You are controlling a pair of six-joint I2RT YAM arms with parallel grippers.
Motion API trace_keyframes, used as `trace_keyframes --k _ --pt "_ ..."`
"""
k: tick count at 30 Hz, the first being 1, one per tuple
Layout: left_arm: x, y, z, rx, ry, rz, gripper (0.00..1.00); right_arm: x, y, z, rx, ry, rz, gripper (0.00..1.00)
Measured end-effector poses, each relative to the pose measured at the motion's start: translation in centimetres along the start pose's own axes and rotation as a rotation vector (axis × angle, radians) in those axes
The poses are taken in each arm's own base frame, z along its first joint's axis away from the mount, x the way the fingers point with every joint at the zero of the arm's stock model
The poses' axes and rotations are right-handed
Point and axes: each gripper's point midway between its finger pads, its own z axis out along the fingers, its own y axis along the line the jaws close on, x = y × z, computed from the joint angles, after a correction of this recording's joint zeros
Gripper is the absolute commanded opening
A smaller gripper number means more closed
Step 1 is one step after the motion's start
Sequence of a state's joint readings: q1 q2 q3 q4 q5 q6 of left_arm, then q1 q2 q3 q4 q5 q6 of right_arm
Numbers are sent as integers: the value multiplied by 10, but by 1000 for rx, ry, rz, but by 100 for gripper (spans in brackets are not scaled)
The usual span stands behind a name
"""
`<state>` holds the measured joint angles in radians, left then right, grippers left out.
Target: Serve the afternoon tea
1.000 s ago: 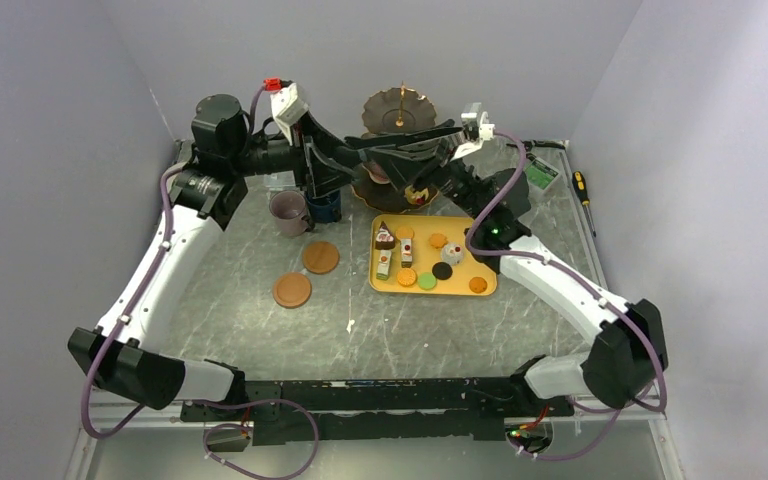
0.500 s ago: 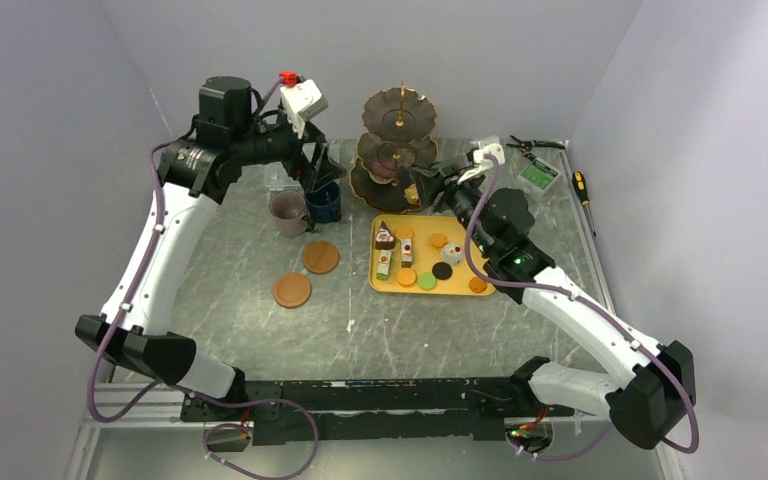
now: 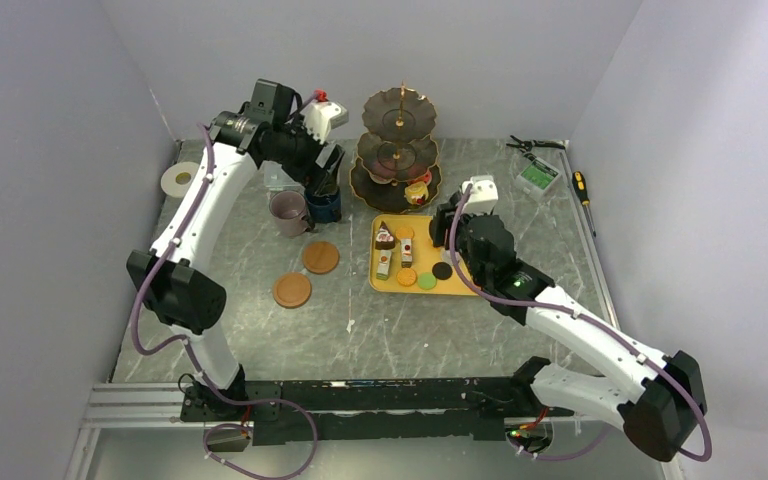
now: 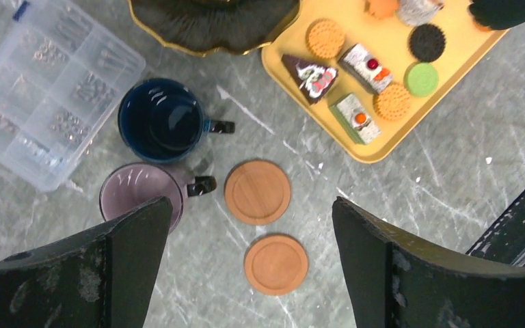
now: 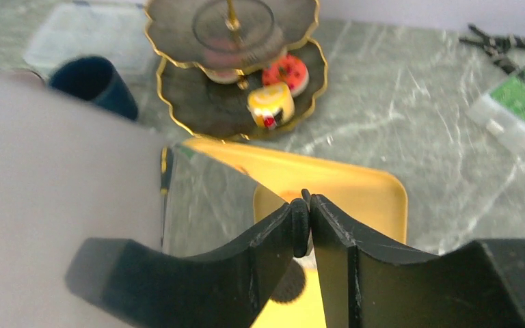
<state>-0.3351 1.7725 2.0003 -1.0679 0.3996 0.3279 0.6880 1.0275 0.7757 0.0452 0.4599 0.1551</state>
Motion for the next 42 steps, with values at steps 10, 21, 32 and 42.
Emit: trace_keyframes --k 10,21,32,42 --pt "20 26 -5 -128 87 -28 93 69 -15 0 62 130 -9 70" --pt "30 35 -1 -159 112 -36 93 101 -38 24 170 132 0 70" --pt "31 43 -3 -200 124 -19 93 121 -51 45 212 126 18 65" --pt "31 45 -4 -207 128 -2 93 131 -55 47 219 134 26 39"
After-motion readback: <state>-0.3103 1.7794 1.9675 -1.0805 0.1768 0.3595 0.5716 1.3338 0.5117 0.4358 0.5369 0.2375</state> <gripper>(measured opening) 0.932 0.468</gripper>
